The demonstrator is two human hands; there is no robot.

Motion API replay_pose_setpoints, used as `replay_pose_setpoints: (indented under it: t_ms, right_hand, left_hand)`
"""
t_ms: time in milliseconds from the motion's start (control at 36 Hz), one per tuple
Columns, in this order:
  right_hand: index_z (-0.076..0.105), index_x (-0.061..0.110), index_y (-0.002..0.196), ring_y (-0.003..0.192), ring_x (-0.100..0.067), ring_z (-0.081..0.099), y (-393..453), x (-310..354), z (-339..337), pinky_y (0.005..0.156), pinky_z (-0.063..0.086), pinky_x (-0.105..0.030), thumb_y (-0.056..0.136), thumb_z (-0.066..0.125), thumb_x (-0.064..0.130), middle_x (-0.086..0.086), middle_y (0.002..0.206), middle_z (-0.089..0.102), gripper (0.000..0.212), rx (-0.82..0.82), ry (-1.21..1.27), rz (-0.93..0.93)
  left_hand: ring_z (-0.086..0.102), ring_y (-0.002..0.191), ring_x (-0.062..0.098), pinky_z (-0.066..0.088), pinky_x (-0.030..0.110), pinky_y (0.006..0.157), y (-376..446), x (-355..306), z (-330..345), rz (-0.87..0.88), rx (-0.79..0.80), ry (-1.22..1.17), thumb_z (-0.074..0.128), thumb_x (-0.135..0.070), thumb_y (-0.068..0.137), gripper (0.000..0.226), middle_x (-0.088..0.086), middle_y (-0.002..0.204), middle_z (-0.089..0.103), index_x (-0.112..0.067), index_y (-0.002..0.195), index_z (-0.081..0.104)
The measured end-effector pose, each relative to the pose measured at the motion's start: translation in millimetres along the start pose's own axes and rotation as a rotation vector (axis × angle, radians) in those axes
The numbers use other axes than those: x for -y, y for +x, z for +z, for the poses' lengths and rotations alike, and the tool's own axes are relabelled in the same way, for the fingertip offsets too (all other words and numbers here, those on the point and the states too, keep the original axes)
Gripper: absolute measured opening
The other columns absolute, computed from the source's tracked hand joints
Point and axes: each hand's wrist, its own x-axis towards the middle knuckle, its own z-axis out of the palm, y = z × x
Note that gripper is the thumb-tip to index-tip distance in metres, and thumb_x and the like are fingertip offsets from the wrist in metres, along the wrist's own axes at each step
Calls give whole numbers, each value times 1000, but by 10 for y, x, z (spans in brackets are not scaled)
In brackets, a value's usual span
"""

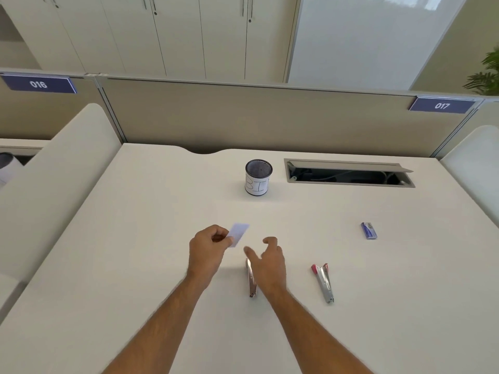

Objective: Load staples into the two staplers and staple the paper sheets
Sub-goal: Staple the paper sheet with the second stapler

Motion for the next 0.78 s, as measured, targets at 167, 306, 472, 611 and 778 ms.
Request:
replay_pose_setpoints:
  t_ms: [167,306,472,611,778]
  right_hand:
    - [59,21,108,73,-22,77,10,335,-275,58,61,-36,88,68,63,-17,89,76,47,133,723,136]
    - [52,15,125,90,-32,78,15,428,-534,70,64,-40,86,79,26,-22,100,77,48,230,920,108]
    - [54,12,124,87,-36,76,94,299,-800,72,63,-37,86,63,-10,-28,108,70,44,136,870,53]
    - [56,15,121,82,-29,77,157,204,-927,74,64,-38,90,61,-11,-25,106,72,41,152,806,15]
    - [56,16,122,90,-35,75,173,149,-1057,75,64,-38,94,50,-10,-28,113,68,39,166,786,7]
  left_hand:
    - [56,94,11,40,20,77,-53,-96,292,352,-99,292,71,-3,83,19,-8,96,60,-21,85,67]
    - [49,111,14,44,29,86,-105,-133,469,473,-74,397,64,0,86,20,-8,115,55,-20,89,70]
    - [63,114,16,51,29,90,-199,-360,584,229,59,95,55,8,86,46,-8,119,71,-35,83,71]
    - [73,92,16,62,35,85,-237,-453,643,91,158,-56,57,-2,92,28,-10,89,76,-21,90,78]
    - [73,83,14,62,38,86,-219,-480,778,49,98,-103,67,0,89,22,-4,86,77,-19,92,78]
